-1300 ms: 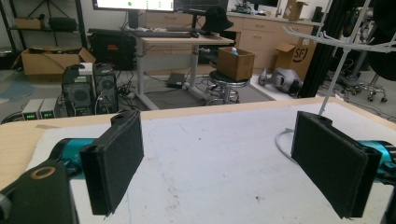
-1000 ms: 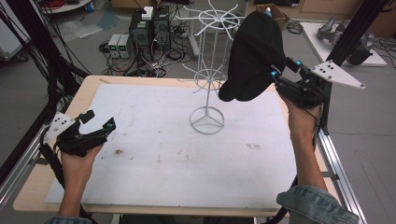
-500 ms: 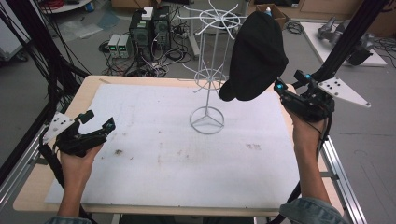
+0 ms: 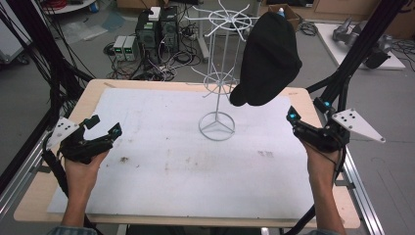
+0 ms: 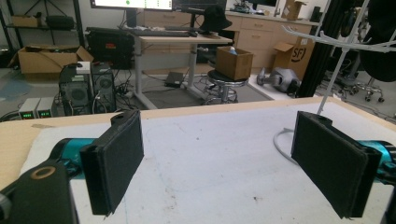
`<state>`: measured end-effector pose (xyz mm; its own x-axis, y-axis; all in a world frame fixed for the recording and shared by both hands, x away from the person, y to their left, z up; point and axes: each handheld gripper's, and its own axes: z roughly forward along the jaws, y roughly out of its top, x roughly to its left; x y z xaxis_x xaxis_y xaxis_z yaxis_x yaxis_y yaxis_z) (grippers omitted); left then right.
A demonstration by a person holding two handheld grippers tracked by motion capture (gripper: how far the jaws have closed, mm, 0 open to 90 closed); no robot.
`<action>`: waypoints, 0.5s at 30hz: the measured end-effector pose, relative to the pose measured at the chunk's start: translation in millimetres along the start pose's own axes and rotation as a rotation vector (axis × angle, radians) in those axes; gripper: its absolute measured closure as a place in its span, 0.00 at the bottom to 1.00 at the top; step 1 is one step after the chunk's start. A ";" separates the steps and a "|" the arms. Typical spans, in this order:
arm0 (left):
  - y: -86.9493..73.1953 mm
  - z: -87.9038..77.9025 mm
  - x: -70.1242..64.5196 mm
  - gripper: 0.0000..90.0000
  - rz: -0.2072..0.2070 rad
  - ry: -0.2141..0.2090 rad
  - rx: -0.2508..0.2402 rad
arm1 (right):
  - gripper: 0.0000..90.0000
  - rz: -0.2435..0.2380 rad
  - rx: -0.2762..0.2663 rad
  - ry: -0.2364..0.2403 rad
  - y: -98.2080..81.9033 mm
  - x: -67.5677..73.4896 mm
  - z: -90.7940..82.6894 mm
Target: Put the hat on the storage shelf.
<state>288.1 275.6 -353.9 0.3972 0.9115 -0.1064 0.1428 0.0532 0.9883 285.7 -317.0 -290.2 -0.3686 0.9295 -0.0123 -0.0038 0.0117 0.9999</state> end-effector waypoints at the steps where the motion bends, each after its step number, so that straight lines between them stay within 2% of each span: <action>1: -0.1 0.0 0.0 0.19 0.000 0.000 0.001 | 0.15 -0.002 0.004 -0.004 -3.6 1.0 -1.3; 5: -1.8 -0.1 1.6 0.19 -0.004 0.003 0.002 | 0.14 -0.011 0.023 -0.008 -18.7 7.0 -6.1; 11: -4.9 -1.6 3.1 0.19 -0.002 0.007 0.018 | 0.13 -0.045 0.052 0.002 -29.1 17.6 -8.2; 15: -6.4 -3.8 3.7 0.19 -0.004 0.009 0.022 | 0.13 -0.040 0.074 0.017 -41.4 25.6 -8.4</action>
<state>285.2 280.2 -360.2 0.3884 0.9150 -0.1093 0.1643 0.0479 0.9852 268.6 -296.8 -331.9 -0.3853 0.9213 -0.0520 0.0496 0.0770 0.9958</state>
